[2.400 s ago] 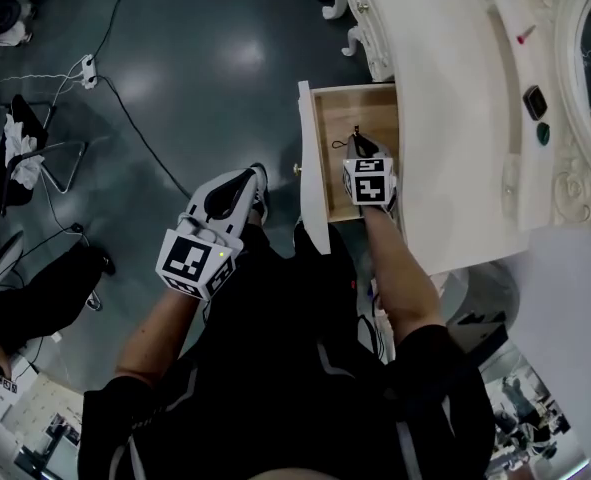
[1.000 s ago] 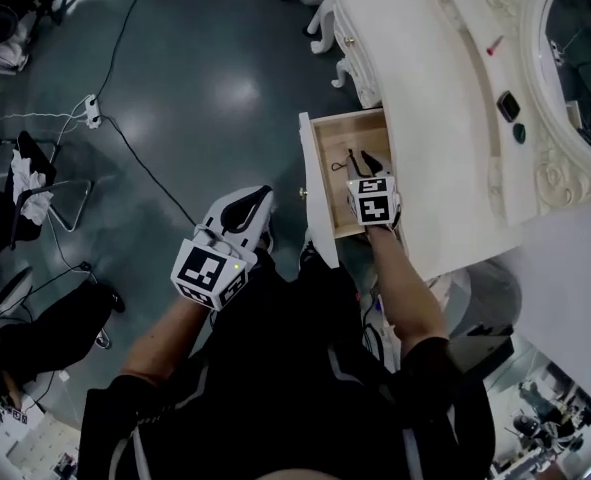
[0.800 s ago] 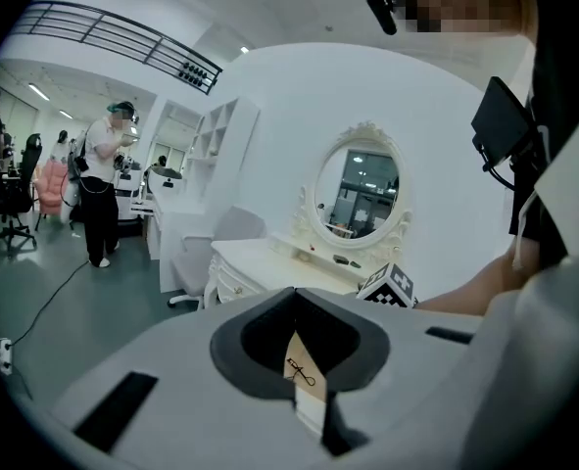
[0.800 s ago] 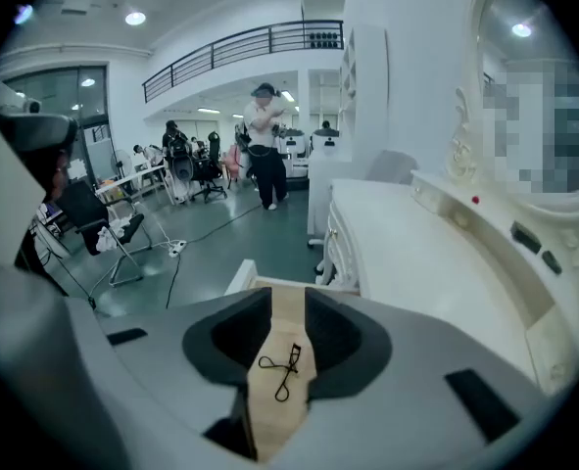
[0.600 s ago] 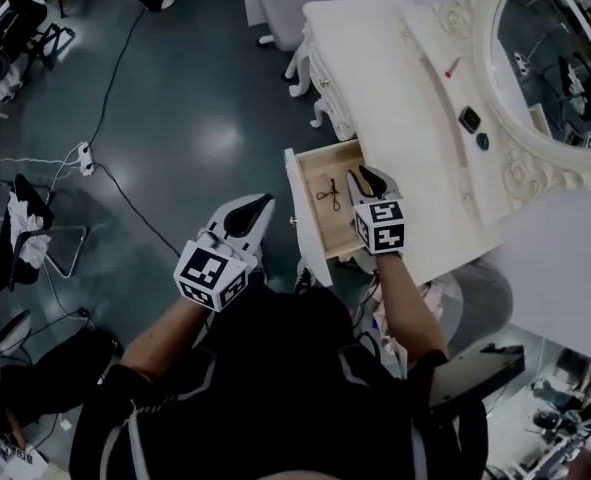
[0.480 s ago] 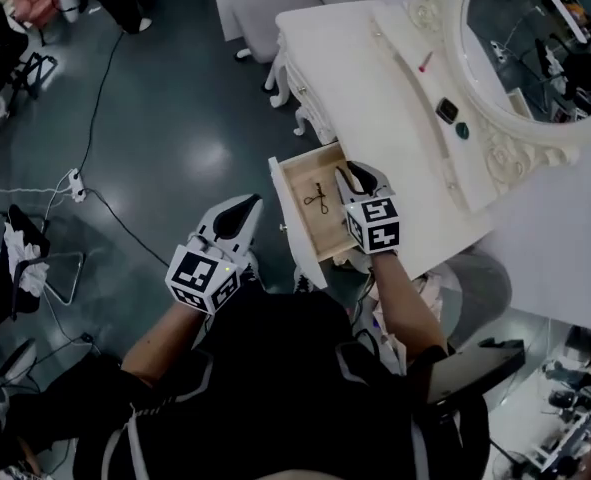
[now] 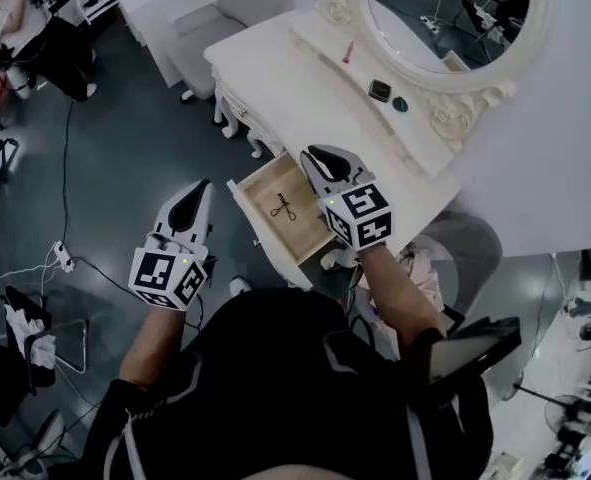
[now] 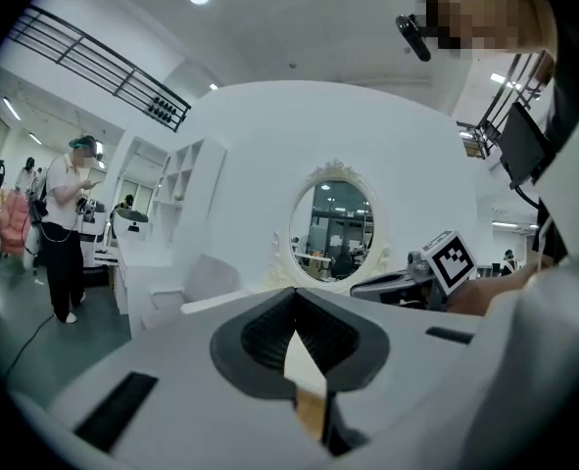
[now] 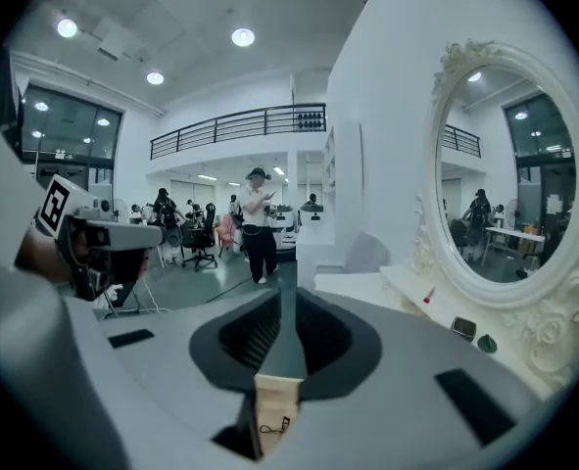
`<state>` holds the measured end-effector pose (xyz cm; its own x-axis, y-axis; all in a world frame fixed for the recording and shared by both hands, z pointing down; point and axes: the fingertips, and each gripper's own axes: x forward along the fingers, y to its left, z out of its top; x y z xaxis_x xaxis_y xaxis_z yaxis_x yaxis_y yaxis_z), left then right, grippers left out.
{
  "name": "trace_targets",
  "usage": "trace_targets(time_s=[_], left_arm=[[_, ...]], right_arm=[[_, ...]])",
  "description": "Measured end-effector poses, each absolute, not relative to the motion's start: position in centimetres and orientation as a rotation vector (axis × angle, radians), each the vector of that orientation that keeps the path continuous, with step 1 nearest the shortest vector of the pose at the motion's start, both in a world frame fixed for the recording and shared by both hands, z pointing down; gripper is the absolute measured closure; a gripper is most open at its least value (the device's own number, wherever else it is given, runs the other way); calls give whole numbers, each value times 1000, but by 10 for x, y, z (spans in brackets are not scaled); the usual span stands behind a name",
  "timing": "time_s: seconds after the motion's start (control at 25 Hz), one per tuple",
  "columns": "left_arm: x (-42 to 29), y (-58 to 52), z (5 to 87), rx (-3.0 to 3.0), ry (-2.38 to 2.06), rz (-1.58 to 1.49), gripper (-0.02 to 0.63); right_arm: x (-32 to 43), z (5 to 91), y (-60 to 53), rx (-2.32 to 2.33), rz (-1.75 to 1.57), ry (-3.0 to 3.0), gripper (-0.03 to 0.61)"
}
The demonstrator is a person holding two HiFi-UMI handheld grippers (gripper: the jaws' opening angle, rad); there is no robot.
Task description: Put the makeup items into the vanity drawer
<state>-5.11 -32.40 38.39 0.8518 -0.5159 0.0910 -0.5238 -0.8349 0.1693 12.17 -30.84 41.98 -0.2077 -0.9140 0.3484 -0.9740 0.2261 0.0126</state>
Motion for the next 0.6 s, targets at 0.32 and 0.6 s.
trace_targets(time_s=[0.32,0.6], left_arm=[[-45,-333,346,2864,-802,-6,611],[-38,-328,329,2880,-793,-18,611]], right_arm=[[122,366,-284,1778,259,-2320,572],[135,339,-267,1869,184,-2304,574]])
